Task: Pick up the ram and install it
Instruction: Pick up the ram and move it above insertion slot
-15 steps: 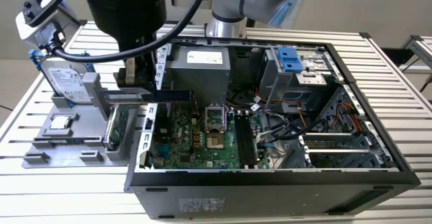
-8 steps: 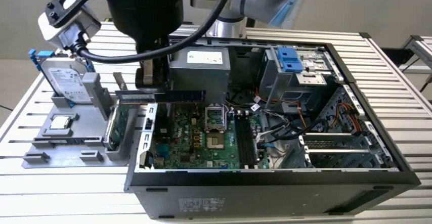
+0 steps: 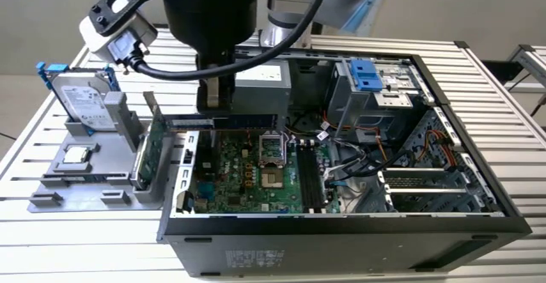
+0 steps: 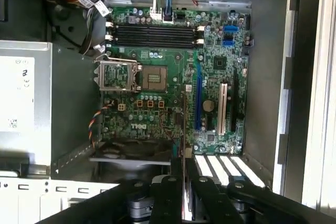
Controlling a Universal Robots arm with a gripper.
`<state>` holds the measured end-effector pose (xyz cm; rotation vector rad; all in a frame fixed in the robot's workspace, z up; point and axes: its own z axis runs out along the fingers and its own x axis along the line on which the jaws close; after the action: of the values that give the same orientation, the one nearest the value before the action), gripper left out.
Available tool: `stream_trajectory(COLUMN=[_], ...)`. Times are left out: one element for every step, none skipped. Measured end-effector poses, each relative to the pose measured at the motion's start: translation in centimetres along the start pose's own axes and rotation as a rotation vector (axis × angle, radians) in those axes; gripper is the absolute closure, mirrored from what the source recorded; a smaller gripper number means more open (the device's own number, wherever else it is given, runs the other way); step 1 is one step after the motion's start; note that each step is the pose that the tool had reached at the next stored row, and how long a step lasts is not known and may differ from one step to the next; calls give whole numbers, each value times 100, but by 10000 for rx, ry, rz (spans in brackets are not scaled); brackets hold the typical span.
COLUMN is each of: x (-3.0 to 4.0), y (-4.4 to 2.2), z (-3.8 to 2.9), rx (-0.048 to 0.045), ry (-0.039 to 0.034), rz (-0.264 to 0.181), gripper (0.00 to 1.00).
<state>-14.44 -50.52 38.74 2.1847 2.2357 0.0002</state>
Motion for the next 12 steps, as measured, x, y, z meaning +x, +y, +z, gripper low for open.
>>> stream_trajectory(x=[-1,-1,-2,-2,-3,-3,-4,-5,-5,-6,-6,-7], y=[24,47,72,93,115,140,162,188,214,241,271,305], z=[0,1,1,1,2,2,2,2,2,3,3,4], rx=[1,0,0,0,0,0,1,1,1,0,1,0], ry=[-1,1,0,0,1,0,0,0,0,0,0,1], rz=[0,0,0,0,-1,0,0,0,0,0,-1,0], gripper=[100,100,100,100,100,100,100,100,100,100,100,100])
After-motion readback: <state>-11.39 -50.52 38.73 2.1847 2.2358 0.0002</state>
